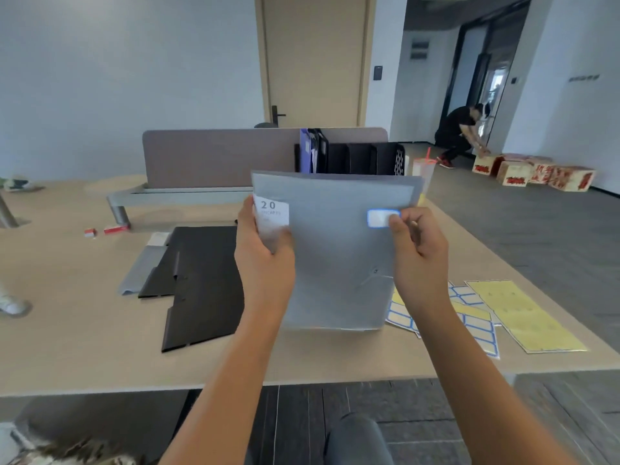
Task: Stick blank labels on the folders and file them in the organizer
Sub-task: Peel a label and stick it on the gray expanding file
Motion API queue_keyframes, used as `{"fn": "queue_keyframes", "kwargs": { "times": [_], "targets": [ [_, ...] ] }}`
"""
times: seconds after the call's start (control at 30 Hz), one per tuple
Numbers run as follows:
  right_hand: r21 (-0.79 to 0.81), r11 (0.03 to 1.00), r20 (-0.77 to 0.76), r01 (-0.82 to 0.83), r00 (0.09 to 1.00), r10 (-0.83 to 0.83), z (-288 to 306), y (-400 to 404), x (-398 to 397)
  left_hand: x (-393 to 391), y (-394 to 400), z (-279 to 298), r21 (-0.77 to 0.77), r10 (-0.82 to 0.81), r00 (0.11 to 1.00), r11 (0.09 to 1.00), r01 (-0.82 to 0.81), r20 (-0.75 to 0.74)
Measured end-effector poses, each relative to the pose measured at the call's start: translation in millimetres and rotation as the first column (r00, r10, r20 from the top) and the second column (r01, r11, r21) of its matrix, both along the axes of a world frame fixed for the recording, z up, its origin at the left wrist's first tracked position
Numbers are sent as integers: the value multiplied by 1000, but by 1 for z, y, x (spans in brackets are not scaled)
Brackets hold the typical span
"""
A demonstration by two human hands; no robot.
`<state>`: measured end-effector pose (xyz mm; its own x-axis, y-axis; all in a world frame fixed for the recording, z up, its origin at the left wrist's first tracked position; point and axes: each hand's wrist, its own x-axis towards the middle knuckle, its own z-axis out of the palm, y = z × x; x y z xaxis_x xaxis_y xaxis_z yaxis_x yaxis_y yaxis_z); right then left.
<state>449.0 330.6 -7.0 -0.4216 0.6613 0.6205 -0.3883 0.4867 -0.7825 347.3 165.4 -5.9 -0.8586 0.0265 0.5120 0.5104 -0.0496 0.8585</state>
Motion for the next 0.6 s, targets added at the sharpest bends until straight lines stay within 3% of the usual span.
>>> {"fn": "queue_keyframes", "kwargs": {
  "times": [0.17, 0.27, 0.37, 0.43, 0.53, 0.6],
  "targets": [
    [17, 1000, -18, -23, 1000, 23, 13, 0, -4, 3, 7, 31, -54, 37, 982, 997, -48, -186],
    [-32, 998, -30, -51, 998, 50, 17, 4, -9, -2, 9, 46, -131, 171, 921, 964, -229, -351],
    [-63, 995, -45, -75, 996, 72, 20, 7, -11, -6, 14, 62, -296, 236, 846, 864, -408, -478],
    [-60, 994, -41, -94, 995, 91, 21, 7, -11, -2, 20, 73, -431, 127, 825, 803, -412, -551],
    [-71, 991, -36, -115, 993, 113, 20, 7, -9, 3, 28, 81, -543, -148, 822, 812, -216, -550],
    [-52, 989, -40, -140, 990, 138, 19, 7, -6, 3, 35, 82, -579, -231, 791, 794, -183, -567]
  ]
}}
